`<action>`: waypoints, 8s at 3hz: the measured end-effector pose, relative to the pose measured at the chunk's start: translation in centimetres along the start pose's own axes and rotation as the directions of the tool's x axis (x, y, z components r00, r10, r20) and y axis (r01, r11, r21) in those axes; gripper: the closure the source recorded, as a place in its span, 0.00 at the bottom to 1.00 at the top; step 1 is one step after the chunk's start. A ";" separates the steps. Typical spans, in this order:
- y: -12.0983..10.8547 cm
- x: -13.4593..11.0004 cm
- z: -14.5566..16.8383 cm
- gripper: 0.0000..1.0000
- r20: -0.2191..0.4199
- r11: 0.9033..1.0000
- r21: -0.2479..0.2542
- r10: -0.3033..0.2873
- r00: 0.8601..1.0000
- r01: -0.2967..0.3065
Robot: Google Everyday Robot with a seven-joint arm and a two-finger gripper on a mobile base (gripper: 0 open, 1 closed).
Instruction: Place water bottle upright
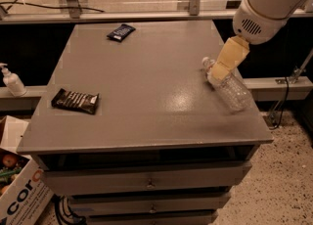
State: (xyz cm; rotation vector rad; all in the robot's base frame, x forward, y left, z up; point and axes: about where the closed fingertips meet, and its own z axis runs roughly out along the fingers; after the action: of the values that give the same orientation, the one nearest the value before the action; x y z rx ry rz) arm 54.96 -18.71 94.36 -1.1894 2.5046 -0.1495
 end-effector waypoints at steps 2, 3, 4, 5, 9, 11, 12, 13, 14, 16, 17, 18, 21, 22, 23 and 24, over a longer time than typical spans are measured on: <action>-3.0 -1.1 2.6 0.00 -0.019 0.978 -0.042 0.201 0.979 -0.202; -4.9 -3.0 4.7 0.00 -0.045 0.953 -0.051 0.297 0.954 -0.299; -5.4 -4.9 6.6 0.00 -0.049 0.936 -0.030 0.349 0.936 -0.351; -5.2 -5.4 8.8 0.00 -0.072 0.921 0.011 0.390 0.918 -0.391; -3.6 -2.2 13.3 0.16 -0.136 0.874 0.077 0.486 0.864 -0.479; -3.8 -1.7 12.6 0.63 -0.116 0.872 0.076 0.489 0.865 -0.483; -4.0 -3.0 10.6 0.86 -0.074 0.880 0.038 0.475 0.877 -0.473; -3.8 -6.2 8.2 1.00 0.007 0.901 -0.067 0.430 0.903 -0.429; -3.4 -8.4 6.6 1.00 0.063 0.910 -0.137 0.402 0.913 -0.391; -3.1 -15.0 3.7 1.00 0.321 0.894 -0.398 0.346 0.882 -0.206; -3.3 -13.7 4.7 1.00 0.263 0.903 -0.344 0.354 0.897 -0.256; -5.2 -12.8 5.8 1.00 0.319 0.882 -0.364 0.420 0.850 -0.299; -7.2 -13.8 2.9 1.00 0.529 0.676 -0.730 0.651 0.545 -0.099; -7.5 -14.0 1.0 1.00 0.581 0.633 -0.774 0.691 0.431 0.027; -7.8 -12.9 -1.1 1.00 0.650 0.669 -0.740 0.682 0.336 0.073; -7.6 -12.6 -0.9 1.00 0.661 0.678 -0.731 0.677 0.324 0.072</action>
Offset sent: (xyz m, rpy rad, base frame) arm 0.0767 -0.0102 -0.0263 0.1535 0.0999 -0.3276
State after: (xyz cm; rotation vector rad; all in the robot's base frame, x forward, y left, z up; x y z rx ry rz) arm 67.45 -13.93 100.56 -0.5355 1.6078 1.2991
